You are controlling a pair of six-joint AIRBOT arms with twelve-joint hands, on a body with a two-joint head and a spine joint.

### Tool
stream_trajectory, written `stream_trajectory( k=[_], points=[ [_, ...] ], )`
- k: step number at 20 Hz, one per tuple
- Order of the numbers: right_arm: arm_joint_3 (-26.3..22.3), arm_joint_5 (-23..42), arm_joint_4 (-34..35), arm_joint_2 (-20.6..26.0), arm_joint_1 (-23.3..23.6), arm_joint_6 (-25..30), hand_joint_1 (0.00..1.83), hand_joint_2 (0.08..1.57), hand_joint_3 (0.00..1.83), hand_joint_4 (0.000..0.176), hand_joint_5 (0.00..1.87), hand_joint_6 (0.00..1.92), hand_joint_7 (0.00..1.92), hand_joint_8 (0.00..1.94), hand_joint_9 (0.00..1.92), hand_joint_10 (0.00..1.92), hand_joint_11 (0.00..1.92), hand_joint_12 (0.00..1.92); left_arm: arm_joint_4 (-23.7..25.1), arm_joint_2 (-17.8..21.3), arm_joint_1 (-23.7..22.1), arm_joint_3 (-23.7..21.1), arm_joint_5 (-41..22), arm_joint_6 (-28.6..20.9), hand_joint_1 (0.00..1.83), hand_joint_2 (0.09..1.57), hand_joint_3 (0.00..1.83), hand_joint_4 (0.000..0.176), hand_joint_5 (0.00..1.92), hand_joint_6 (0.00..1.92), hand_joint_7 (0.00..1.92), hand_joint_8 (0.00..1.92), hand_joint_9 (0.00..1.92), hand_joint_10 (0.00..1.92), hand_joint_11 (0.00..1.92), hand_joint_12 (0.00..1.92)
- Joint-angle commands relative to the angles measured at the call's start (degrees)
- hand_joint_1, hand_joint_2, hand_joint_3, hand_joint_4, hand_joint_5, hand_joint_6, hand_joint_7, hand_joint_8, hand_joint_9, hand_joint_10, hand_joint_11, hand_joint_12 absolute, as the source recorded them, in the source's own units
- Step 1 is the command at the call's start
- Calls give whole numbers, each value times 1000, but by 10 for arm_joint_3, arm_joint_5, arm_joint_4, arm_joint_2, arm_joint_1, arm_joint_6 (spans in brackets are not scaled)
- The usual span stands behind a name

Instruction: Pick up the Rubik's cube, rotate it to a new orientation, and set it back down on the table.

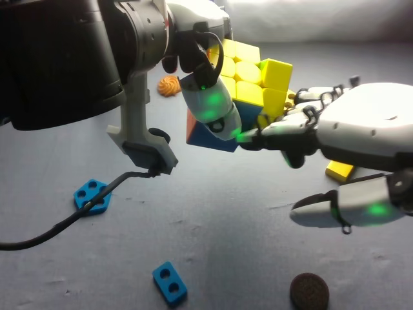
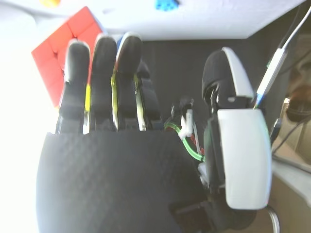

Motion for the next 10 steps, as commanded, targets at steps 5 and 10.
stream_trajectory(
  k=[5,10],
  points=[
    [-18,16,3,48,48,31,561,1179,1,0,165,4,338,1465,230,1730,0,1883,32,4,-11,-3,19,1,1138,1067,0,0,149,1678,55,1865,94,1896,118,1921],
    [-18,4,2,57,47,31,573,1178,0,0,163,0,314,1494,220,1758,0,1906,28,4,-15,-3,16,1,1148,1083,7,0,161,1665,59,1855,102,1879,126,1921]
  ],
)
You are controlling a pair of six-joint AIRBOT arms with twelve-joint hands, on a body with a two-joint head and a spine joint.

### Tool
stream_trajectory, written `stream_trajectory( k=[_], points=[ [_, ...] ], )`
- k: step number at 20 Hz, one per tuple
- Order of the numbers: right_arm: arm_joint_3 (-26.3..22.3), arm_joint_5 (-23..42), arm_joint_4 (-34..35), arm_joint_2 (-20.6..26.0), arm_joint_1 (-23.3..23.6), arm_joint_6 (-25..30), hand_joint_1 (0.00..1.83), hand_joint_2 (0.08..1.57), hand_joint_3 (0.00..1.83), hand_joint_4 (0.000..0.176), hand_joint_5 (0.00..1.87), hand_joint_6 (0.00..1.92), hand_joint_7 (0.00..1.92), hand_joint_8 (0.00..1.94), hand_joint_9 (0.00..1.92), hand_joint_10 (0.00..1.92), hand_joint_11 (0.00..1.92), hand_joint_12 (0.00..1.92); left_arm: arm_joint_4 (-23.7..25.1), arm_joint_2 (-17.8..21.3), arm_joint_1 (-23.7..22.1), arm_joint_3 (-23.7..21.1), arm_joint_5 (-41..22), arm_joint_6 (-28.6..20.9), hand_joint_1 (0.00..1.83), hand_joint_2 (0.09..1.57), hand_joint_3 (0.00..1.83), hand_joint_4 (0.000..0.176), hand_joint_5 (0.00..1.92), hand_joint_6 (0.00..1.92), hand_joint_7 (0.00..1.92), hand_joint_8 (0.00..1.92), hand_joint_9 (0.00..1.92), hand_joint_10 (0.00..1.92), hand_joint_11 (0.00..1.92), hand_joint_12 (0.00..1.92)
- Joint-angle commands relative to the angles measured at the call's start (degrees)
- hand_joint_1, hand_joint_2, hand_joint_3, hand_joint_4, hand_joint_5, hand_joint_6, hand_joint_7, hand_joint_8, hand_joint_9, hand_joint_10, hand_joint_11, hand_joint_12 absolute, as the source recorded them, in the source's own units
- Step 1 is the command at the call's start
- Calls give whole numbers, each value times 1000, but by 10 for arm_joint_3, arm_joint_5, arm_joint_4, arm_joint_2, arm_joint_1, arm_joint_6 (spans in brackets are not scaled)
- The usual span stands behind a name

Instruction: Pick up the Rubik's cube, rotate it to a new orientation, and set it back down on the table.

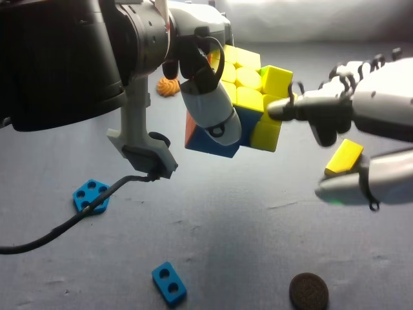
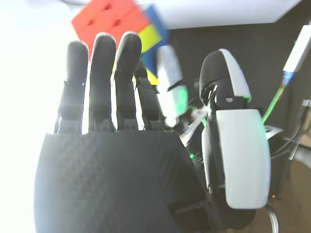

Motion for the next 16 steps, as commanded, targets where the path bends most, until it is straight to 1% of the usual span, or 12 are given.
stream_trajectory(
  k=[1,2,4,5,7,8,10,12,14,16],
  points=[
    [-2,56,2,0,3,0,587,1173,0,0,170,3,325,1488,235,1747,0,1896,40,4,-13,-2,21,-3,1122,1065,0,0,152,1666,54,1859,104,1886,128,1921],
    [-2,56,2,-4,0,-1,606,1165,0,0,175,4,338,1468,246,1730,0,1882,40,4,-13,-2,20,-3,1120,1061,0,0,158,1663,73,1854,123,1884,147,1921],
    [-3,51,2,-5,-2,-1,605,1170,0,0,159,0,319,1477,220,1744,0,1884,40,4,-13,-2,20,-4,1169,1078,6,0,171,1650,82,1826,124,1847,124,1914],
    [-3,51,2,-5,-6,-2,554,1186,6,0,135,2,304,1481,219,1722,0,1871,40,4,-13,-2,20,-4,1180,1087,6,0,157,1661,97,1812,142,1837,152,1915],
    [-3,53,2,-8,-12,-7,558,1183,4,0,133,3,301,1483,217,1724,0,1865,40,4,-14,-2,19,-5,1147,1085,4,0,142,1666,73,1813,117,1843,123,1920],
    [-1,56,2,-12,-16,-10,563,1181,3,0,145,8,310,1486,224,1725,0,1862,40,4,-14,-2,19,-5,1112,1087,4,0,114,1683,52,1815,101,1843,109,1921],
    [9,67,2,-29,-27,-14,614,1162,0,0,175,16,332,1470,242,1723,0,1878,40,4,-14,-1,19,-5,1160,1078,0,0,155,1640,87,1808,127,1844,135,1921],
    [21,76,2,-45,-31,-14,591,1167,0,0,183,13,329,1487,245,1722,0,1878,40,4,-14,-1,19,-5,1162,1119,13,0,161,1649,41,1840,78,1861,94,1921],
    [27,82,2,-52,-34,-14,591,1164,0,0,182,8,342,1473,262,1709,0,1885,40,4,-14,-1,19,-5,1147,1125,9,0,121,1689,33,1881,90,1905,116,1921],
    [27,83,2,-55,-37,-16,600,1165,0,0,178,5,328,1496,248,1740,0,1902,40,4,-15,-1,19,-5,1132,1111,2,0,110,1677,15,1865,66,1899,100,1921]
  ],
)
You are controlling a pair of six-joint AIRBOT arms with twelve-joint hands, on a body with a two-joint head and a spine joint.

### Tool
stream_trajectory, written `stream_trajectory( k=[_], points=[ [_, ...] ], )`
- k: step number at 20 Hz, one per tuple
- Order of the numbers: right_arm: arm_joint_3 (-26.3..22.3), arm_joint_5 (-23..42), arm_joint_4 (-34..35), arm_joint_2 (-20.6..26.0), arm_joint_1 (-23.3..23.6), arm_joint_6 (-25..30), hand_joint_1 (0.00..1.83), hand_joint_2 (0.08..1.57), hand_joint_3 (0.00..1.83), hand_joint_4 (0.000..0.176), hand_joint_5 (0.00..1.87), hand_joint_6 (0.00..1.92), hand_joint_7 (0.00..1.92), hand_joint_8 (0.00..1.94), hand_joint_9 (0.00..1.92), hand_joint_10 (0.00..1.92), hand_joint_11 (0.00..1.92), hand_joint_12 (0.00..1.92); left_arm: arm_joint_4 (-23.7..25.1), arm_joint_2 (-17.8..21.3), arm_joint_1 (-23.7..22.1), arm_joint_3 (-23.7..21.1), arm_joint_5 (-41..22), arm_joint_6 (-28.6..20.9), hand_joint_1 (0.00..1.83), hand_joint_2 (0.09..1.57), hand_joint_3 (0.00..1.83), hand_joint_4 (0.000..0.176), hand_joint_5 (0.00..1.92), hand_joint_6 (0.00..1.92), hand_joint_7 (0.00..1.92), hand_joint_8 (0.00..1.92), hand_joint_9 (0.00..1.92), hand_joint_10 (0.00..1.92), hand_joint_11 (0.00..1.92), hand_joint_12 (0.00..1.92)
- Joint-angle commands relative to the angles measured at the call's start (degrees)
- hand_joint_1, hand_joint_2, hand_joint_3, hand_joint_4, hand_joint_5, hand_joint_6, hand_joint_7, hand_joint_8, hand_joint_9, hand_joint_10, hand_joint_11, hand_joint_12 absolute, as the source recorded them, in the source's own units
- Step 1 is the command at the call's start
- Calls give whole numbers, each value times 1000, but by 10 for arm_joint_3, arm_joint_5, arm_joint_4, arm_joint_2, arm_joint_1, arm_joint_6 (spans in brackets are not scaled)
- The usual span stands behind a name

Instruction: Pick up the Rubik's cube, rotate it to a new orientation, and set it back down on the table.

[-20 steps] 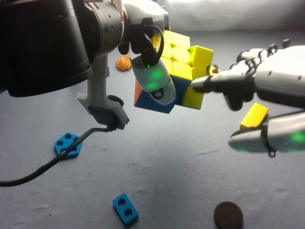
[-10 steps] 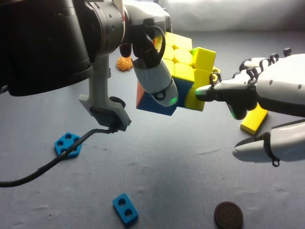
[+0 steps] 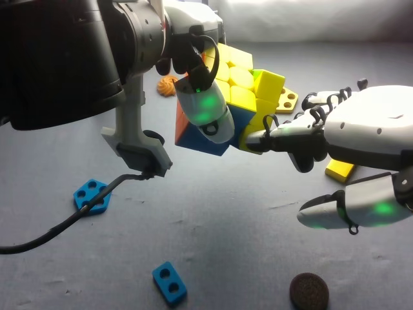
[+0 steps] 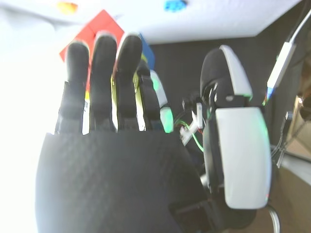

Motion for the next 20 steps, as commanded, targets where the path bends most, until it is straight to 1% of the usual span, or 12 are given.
stream_trajectory(
  k=[1,3,4,8,9,12,13,14,17,19,20],
  points=[
    [3,59,1,0,2,-4,590,1169,1,0,174,3,315,1504,234,1755,0,1905,35,3,-14,-2,32,-10,1138,1095,0,0,137,1640,50,1824,87,1857,104,1921],
    [5,67,1,-4,-2,-8,605,1152,0,0,188,6,340,1487,256,1744,0,1918,35,3,-14,-2,32,-11,1093,1090,0,0,165,1631,68,1818,104,1844,116,1921],
    [8,68,1,-6,-3,-9,588,1167,2,0,161,4,309,1510,221,1771,0,1910,35,3,-14,-1,32,-12,1110,1109,2,0,149,1654,48,1826,113,1841,132,1921],
    [25,72,1,-20,-6,-9,616,1151,0,0,180,9,330,1493,236,1754,0,1907,35,3,-15,0,31,-12,1129,1124,4,0,138,1657,45,1830,88,1840,106,1921],
    [29,74,1,-24,-8,-11,586,1163,0,0,165,2,313,1484,221,1753,0,1897,35,3,-15,0,31,-12,1122,1132,6,0,136,1646,59,1825,106,1836,108,1921],
    [38,77,3,-33,-10,-11,596,1157,0,0,171,3,345,1450,256,1714,0,1887,35,3,-17,1,31,-13,1145,1110,0,0,141,1647,64,1827,116,1837,124,1921],
    [42,77,8,-36,-10,-12,591,1163,1,0,171,2,343,1455,246,1724,0,1906,35,3,-17,1,31,-13,1151,1115,0,0,114,1684,55,1833,106,1840,117,1921],
    [45,77,10,-38,-10,-12,588,1163,1,0,165,0,335,1459,244,1723,0,1905,35,3,-17,1,31,-13,1134,1071,0,0,152,1644,71,1831,120,1837,137,1921],
    [47,79,10,-43,-10,-14,588,1163,1,0,164,0,333,1461,244,1722,0,1905,35,3,-17,1,31,-13,1130,1062,0,0,160,1635,75,1830,123,1837,142,1921],
    [49,86,16,-47,-10,-17,606,1162,0,0,173,4,335,1466,238,1727,0,1912,35,3,-18,1,31,-13,1146,1077,0,0,153,1649,61,1857,118,1866,143,1921],
    [50,87,32,-49,-9,-29,600,1161,0,0,164,2,331,1473,243,1730,0,1895,35,3,-18,1,31,-13,1118,1081,0,0,126,1710,44,1886,105,1905,144,1921]
  ],
)
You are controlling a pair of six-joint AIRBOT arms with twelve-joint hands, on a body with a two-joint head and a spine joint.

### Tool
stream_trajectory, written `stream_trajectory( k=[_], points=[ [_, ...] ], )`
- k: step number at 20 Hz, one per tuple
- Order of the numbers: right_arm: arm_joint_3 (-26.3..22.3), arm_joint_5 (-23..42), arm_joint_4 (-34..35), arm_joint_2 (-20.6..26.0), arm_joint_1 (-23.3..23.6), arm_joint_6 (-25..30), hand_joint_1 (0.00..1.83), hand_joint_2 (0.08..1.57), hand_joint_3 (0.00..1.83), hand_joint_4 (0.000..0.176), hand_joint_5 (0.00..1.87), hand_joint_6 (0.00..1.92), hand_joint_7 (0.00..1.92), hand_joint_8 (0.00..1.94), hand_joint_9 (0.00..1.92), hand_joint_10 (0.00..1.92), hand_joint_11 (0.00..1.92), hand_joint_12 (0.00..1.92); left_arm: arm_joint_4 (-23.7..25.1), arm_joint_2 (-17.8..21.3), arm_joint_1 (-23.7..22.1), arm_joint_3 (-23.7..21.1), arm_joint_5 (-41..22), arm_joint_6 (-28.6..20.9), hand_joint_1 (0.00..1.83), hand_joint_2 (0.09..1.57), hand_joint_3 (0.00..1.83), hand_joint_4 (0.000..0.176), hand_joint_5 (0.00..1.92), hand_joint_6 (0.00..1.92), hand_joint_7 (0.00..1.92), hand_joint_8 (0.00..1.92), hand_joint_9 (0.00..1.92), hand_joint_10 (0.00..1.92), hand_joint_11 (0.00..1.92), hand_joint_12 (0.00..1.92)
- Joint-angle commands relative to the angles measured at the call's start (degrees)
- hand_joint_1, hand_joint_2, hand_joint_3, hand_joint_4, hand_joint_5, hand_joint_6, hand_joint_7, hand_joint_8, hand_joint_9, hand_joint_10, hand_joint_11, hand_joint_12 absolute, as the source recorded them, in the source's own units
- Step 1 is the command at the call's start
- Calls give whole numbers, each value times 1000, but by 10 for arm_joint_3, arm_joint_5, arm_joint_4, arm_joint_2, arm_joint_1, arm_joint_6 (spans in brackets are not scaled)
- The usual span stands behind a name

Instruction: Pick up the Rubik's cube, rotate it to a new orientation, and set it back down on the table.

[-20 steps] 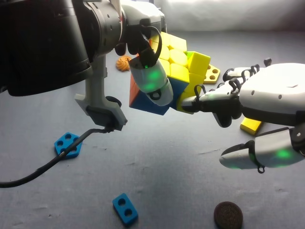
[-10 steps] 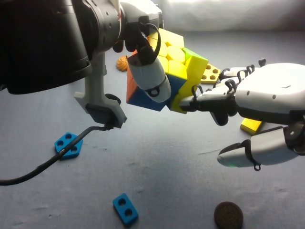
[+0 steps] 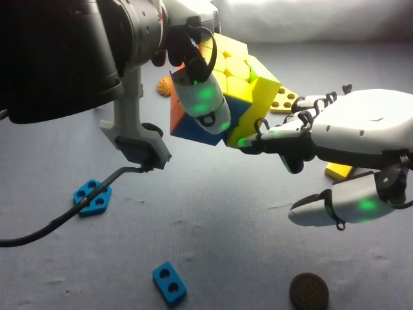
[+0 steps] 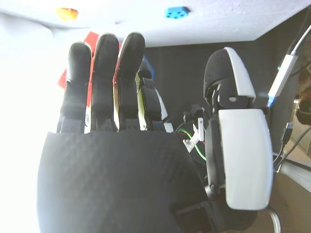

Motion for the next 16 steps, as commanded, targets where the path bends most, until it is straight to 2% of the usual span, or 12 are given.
stream_trajectory(
  k=[1,2,7,8,10,13,16],
  points=[
    [5,72,9,-1,9,-2,595,1162,0,0,162,1,327,1484,243,1746,0,1906,27,3,-12,-2,34,-8,1118,1106,7,0,90,1754,18,1893,99,1906,144,1921],
    [7,72,11,-3,11,-3,587,1165,2,0,162,1,319,1481,236,1747,0,1907,26,3,-12,-3,34,-8,1136,1101,3,0,124,1702,53,1851,117,1864,138,1921],
    [9,72,13,-7,15,-3,617,1154,0,0,186,8,338,1480,248,1742,0,1909,24,3,-12,-3,34,-8,1135,1084,0,0,120,1698,40,1848,107,1866,145,1921],
    [11,72,13,-8,15,-3,611,1157,0,0,184,5,354,1463,266,1733,0,1904,23,3,-12,-3,34,-8,1077,1099,3,0,106,1717,22,1851,97,1871,148,1919],
    [14,72,14,-10,14,-3,597,1163,2,0,181,2,340,1492,263,1763,0,1920,23,3,-12,-3,34,-8,1157,1089,0,0,169,1675,96,1809,141,1834,158,1917],
    [19,72,14,-11,10,-4,608,1166,2,0,184,2,326,1509,237,1782,0,1912,23,3,-12,-4,34,-8,1103,1107,4,0,98,1735,15,1881,93,1892,124,1921],
    [29,73,15,-16,8,-4,590,1171,3,0,175,4,316,1492,239,1753,0,1907,23,3,-11,-4,34,-8,1127,1080,0,0,157,1654,58,1849,120,1876,145,1921]
  ],
)
